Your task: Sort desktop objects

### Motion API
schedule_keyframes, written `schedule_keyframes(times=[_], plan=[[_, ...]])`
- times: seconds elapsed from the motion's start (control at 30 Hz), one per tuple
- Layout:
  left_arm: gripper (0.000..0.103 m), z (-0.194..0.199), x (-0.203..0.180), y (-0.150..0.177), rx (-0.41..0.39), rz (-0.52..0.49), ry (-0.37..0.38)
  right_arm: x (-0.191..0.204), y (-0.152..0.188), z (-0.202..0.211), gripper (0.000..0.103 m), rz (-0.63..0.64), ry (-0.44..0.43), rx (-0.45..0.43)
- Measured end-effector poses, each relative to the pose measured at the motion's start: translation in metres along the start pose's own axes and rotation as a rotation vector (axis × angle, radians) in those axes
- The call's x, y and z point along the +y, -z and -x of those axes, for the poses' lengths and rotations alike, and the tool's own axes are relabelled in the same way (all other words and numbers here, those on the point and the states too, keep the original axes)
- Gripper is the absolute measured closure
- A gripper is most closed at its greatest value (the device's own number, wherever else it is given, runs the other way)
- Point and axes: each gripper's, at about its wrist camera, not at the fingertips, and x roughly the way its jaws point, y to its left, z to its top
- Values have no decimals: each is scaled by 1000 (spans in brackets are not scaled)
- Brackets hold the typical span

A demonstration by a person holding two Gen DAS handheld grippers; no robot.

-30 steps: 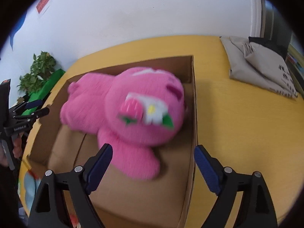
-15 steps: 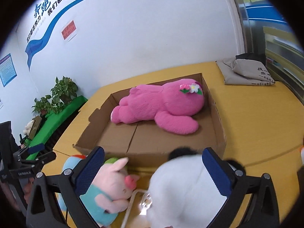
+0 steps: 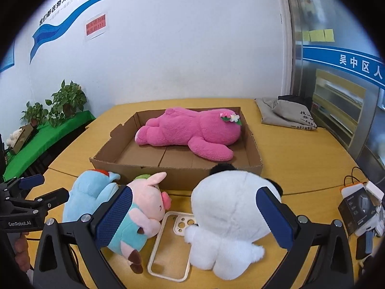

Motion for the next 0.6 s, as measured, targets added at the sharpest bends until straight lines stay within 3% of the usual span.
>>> schedule_keyframes(times=[0.6], plan=[[0,-10,-16,5,20,-17,30,-4,16,-9,0,27,44,39]])
